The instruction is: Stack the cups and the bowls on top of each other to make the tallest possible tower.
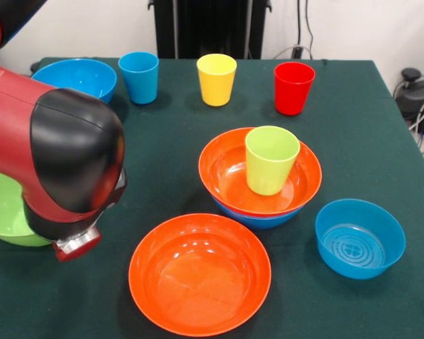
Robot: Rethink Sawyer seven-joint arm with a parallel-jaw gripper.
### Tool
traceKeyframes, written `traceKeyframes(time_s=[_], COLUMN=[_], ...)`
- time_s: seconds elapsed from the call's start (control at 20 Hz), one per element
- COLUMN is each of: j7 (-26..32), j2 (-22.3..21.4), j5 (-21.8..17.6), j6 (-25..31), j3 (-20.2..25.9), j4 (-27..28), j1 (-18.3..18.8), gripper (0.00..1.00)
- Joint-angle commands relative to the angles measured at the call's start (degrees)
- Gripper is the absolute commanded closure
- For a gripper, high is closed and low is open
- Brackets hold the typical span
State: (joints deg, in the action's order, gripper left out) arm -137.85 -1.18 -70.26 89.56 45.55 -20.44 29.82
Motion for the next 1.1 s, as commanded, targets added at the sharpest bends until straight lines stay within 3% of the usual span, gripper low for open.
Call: traceKeyframes(time_s=[0.05, 0.2, 0.5, 1.1], j7=[8.44, 10.73, 10.1, 9.23], j2=[-1.11, -1.87, -3.19, -4.79], j5=[-4.16, -8.63, -11.54, -23.9], j6=[3.26, 5.98, 7.97, 15.51], j3=[5.61, 11.38, 14.94, 25.37], j4=[5.88, 9.41, 9.74, 10.43], j1=[-2.95, -3.2, -2.96, -3.03], gripper=[1.0, 1.0, 1.0, 1.0])
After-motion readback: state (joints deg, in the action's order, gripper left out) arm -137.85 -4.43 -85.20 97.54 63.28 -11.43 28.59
